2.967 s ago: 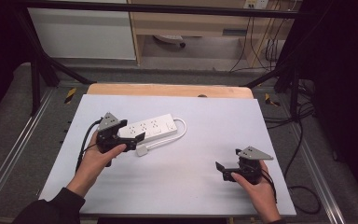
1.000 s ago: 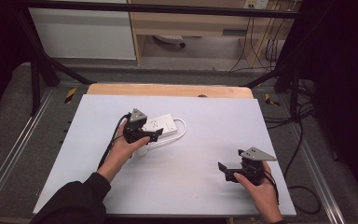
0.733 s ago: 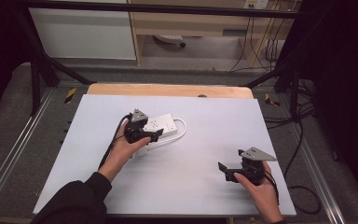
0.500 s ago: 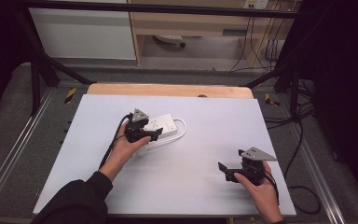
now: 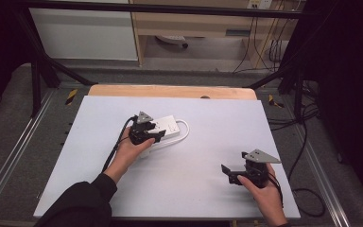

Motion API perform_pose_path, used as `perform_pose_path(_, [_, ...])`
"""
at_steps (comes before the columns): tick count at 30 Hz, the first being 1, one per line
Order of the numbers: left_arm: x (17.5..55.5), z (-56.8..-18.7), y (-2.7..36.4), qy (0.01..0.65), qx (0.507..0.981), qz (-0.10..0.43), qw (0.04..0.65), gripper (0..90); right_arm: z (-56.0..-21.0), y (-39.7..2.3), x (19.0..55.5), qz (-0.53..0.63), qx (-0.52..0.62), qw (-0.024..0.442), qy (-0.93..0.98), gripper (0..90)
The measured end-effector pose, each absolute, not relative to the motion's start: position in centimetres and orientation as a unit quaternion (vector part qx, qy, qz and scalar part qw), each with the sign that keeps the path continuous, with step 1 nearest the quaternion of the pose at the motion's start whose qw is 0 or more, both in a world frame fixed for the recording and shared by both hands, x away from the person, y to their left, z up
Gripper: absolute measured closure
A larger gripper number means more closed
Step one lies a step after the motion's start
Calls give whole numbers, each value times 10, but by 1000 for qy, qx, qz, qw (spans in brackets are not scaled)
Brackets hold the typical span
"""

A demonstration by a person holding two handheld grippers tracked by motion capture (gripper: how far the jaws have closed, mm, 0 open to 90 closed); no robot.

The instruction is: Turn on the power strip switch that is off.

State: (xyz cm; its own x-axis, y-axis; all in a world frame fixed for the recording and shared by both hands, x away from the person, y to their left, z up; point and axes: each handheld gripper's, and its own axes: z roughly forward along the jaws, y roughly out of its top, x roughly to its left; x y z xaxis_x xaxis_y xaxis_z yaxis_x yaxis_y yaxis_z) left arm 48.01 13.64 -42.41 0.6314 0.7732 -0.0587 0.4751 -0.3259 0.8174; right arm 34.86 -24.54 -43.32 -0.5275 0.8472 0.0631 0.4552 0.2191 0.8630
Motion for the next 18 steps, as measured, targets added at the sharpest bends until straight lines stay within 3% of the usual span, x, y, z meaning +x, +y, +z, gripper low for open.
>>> perform_pose_path(15, [485,-432,135,397,796,156,430,714,-433,-246,349,450,436,217,749,39])
perform_pose_path(18, [487,-434,134,394,797,152,431,795,-433,-246,349,450,437,217,748,39])
